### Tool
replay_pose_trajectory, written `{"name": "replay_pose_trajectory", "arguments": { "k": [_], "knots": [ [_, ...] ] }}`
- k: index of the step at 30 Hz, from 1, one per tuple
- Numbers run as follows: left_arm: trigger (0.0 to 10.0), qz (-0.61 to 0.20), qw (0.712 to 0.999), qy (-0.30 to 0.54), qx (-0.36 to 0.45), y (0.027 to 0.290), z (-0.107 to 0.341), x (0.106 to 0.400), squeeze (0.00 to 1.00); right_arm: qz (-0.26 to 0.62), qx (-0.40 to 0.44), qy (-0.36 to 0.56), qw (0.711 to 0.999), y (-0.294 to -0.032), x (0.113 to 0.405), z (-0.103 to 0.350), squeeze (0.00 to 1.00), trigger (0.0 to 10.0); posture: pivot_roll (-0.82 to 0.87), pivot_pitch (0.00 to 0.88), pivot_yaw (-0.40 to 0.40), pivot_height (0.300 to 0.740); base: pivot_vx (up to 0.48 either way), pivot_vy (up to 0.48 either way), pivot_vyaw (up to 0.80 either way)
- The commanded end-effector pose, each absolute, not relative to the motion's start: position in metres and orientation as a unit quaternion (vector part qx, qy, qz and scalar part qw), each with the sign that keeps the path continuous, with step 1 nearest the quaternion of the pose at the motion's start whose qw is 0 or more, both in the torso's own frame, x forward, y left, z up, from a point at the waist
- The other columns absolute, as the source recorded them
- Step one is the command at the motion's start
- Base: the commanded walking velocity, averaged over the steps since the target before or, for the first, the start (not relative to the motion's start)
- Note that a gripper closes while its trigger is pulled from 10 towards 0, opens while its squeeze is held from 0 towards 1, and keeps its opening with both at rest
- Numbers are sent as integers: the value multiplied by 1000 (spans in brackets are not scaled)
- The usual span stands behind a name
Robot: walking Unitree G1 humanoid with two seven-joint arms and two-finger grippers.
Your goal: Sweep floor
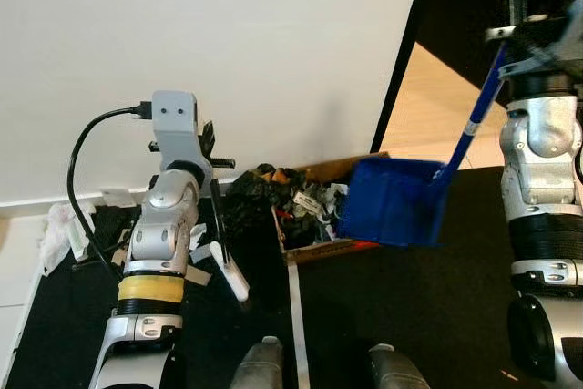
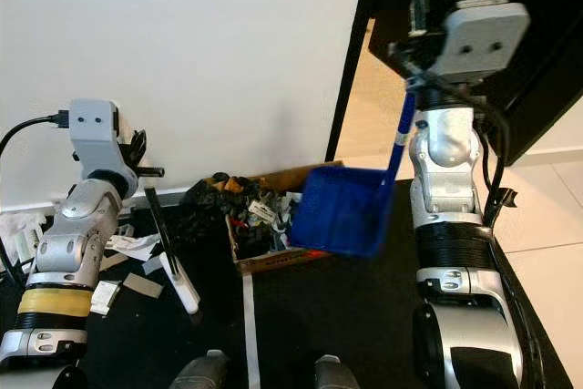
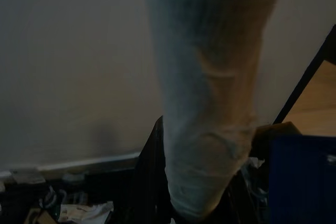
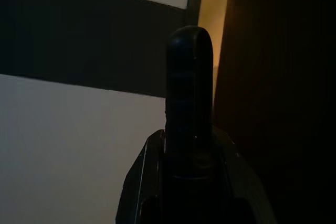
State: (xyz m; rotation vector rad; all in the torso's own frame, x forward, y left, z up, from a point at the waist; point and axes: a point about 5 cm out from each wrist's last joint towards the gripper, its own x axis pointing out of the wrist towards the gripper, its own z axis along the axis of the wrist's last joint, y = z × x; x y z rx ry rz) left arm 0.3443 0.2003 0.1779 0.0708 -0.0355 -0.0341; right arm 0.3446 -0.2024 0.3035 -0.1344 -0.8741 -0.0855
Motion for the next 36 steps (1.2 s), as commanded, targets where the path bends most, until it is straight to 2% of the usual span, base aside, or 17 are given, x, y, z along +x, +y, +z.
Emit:
{"name": "replay_pose_trajectory", "arguments": {
  "k": [1,9,17,18,25,27,29,32,36],
  "knots": [
    [10000,-14,997,-40,64,211,183,343,0,-41,-66,-429,900,-204,343,305,0,10000,184,132,50,740,0,0,0],
    [10000,-65,994,-74,39,215,187,357,0,-20,-98,-422,901,-183,348,297,0,10000,162,142,54,740,0,0,0],
    [10000,-129,987,-94,30,208,196,366,0,4,-53,-390,919,-166,362,282,0,10000,169,173,50,740,0,0,0],
    [10000,-139,985,-95,31,207,198,368,0,5,-46,-383,922,-163,366,281,0,10000,188,198,48,740,0,0,0],
    [10000,-172,976,-113,77,206,208,375,0,2,-61,-372,926,-148,376,277,0,10000,212,230,46,740,0,0,0],
    [10000,-196,961,-123,151,209,212,373,0,14,-75,-373,925,-139,379,278,0,10000,221,245,46,740,0,0,0],
    [10000,-197,957,-125,174,212,213,372,0,18,-72,-376,924,-138,379,280,0,10000,219,248,45,740,0,0,0],
    [10000,-196,955,-127,182,215,214,372,0,20,-71,-380,922,-137,379,282,0,10000,218,248,45,740,0,0,0],
    [10000,-180,967,-126,128,223,215,378,0,23,-72,-402,913,-140,375,288,0,10000,189,248,42,740,0,0,0]
  ]
}}
